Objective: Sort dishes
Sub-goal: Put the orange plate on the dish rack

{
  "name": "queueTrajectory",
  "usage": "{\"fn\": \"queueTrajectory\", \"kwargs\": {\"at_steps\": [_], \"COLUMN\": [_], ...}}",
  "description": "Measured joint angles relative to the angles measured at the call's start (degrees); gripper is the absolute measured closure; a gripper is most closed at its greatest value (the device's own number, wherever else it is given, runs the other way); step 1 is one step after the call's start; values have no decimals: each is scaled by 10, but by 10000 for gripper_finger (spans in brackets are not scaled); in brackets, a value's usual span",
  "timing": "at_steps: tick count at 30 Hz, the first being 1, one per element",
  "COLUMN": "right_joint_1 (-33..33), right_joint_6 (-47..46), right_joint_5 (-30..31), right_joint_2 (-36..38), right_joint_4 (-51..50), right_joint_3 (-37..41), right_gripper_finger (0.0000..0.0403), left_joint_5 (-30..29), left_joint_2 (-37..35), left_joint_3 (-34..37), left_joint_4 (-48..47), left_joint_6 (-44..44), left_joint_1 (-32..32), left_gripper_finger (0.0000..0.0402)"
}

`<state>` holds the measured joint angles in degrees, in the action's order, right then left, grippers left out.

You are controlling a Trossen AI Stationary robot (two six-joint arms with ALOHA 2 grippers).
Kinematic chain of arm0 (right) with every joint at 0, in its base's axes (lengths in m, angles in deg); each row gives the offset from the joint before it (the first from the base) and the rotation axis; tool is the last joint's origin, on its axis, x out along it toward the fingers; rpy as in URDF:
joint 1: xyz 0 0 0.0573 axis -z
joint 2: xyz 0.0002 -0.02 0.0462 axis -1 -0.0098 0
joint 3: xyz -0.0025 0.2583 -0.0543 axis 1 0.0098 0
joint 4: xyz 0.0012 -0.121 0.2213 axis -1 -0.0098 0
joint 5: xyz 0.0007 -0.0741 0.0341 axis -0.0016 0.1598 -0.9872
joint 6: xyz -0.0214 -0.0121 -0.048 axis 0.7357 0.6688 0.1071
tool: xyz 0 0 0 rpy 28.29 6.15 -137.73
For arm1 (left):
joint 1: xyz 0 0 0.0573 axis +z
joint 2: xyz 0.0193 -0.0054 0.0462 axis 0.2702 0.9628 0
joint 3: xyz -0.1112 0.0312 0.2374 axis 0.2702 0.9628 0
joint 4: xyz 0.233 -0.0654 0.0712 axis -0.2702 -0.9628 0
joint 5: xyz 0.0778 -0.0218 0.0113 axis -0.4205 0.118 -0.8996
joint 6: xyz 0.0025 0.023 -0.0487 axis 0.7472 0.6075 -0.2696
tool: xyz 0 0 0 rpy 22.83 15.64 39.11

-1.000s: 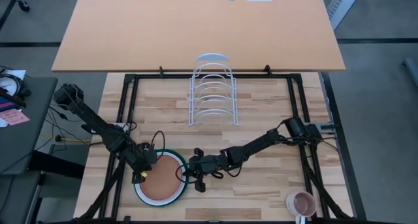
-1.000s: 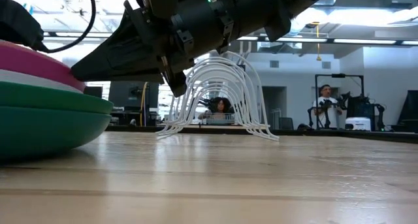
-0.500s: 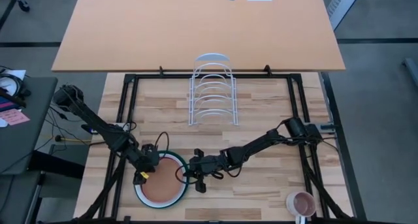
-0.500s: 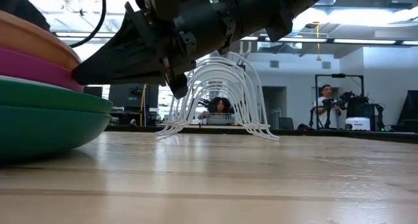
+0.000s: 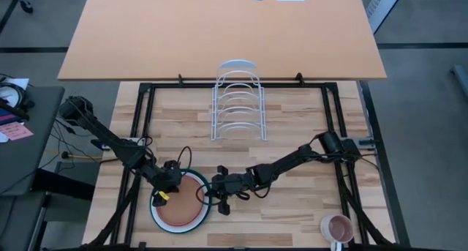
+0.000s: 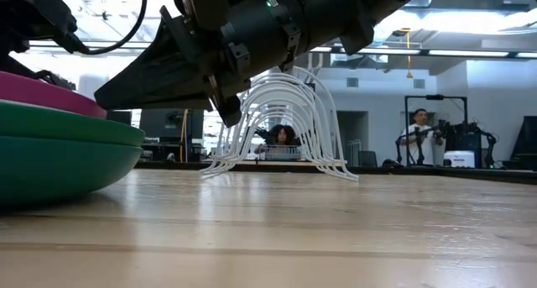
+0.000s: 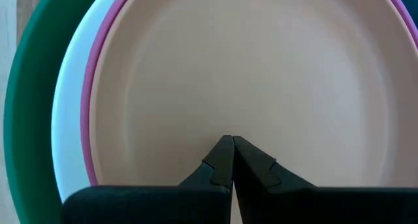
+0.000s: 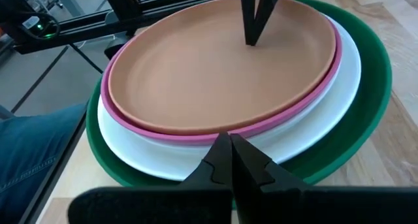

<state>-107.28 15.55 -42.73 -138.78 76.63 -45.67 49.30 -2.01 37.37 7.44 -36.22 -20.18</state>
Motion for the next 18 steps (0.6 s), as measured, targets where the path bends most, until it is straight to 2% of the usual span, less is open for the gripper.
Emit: {"fn": "queueTrajectory", "kwargs": {"at_steps": [7,11,15,18], "right_joint_1": [0,-1,-1,-1], "right_joint_6": [0,0,0,0], "right_joint_5": [0,-1,-1,-1], "right_joint_2": [0,0,0,0], "right_joint_4": [-3,-12,-13,-13], "right_joint_3": [0,0,0,0], "right_gripper_finger": [403,403,403,403], "left_joint_5": [16,39,7,-19], "left_joint_2": [0,0,-1,-1], "left_joint_3": [-1,-25,-60,-61], "left_joint_4": [-6,-67,-138,-151], "left_joint_6": [-6,-31,-65,-86], "left_joint_1": [0,-3,-18,-27], "left_gripper_finger": [401,401,402,402]}}
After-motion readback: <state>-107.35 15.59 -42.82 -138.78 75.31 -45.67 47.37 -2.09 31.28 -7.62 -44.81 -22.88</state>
